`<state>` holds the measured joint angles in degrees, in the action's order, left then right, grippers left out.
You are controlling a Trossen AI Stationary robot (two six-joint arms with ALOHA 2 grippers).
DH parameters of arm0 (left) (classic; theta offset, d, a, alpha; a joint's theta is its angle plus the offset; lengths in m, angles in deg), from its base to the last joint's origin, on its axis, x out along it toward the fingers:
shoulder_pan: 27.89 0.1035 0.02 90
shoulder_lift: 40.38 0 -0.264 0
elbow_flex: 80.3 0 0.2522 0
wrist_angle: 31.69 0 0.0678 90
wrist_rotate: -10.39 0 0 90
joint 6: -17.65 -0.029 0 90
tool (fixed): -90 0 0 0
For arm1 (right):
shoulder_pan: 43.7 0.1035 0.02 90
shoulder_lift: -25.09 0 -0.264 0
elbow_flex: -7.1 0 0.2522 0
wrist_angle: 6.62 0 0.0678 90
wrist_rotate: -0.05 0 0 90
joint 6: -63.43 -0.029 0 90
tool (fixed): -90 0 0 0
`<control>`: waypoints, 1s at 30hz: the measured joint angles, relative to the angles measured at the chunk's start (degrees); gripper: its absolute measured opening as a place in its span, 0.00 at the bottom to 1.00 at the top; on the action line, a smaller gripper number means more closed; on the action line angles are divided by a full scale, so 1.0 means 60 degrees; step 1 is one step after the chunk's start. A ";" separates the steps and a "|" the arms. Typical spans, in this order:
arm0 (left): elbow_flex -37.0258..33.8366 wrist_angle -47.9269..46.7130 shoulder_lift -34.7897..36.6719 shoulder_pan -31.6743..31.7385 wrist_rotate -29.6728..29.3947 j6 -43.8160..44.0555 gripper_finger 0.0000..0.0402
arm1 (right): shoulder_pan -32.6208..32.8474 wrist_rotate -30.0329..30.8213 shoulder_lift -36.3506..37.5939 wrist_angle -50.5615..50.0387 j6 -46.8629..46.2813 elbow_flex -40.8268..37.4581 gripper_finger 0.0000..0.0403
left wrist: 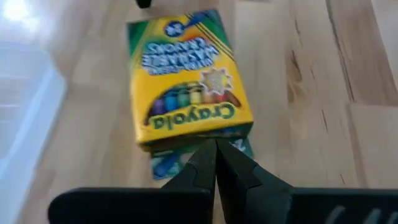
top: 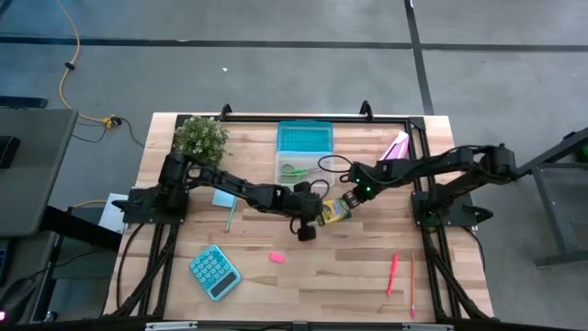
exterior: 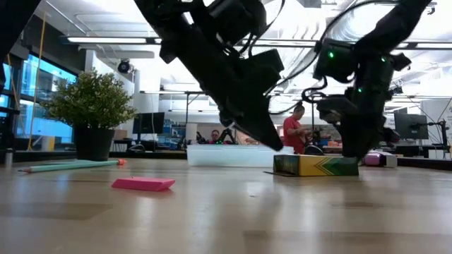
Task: Pack school essentials
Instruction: Put the crayon box into the supply box
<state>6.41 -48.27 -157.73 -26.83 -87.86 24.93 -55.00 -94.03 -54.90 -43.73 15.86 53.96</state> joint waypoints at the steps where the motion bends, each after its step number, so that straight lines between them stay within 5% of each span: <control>1: 0.0000 0.0023 -0.0064 -0.0041 0.0052 0.0002 0.00 | -0.0018 -0.0106 0.0001 0.0197 -0.0080 -0.0152 0.00; 30: 0.0000 0.1219 -0.0798 0.0066 0.0417 0.0253 0.00 | 0.0821 -0.0504 -0.0201 0.1773 -0.1926 -0.0502 0.00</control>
<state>6.41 -40.96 -162.52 -26.44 -85.36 26.45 -50.07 -97.05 -56.11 -33.09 4.30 50.94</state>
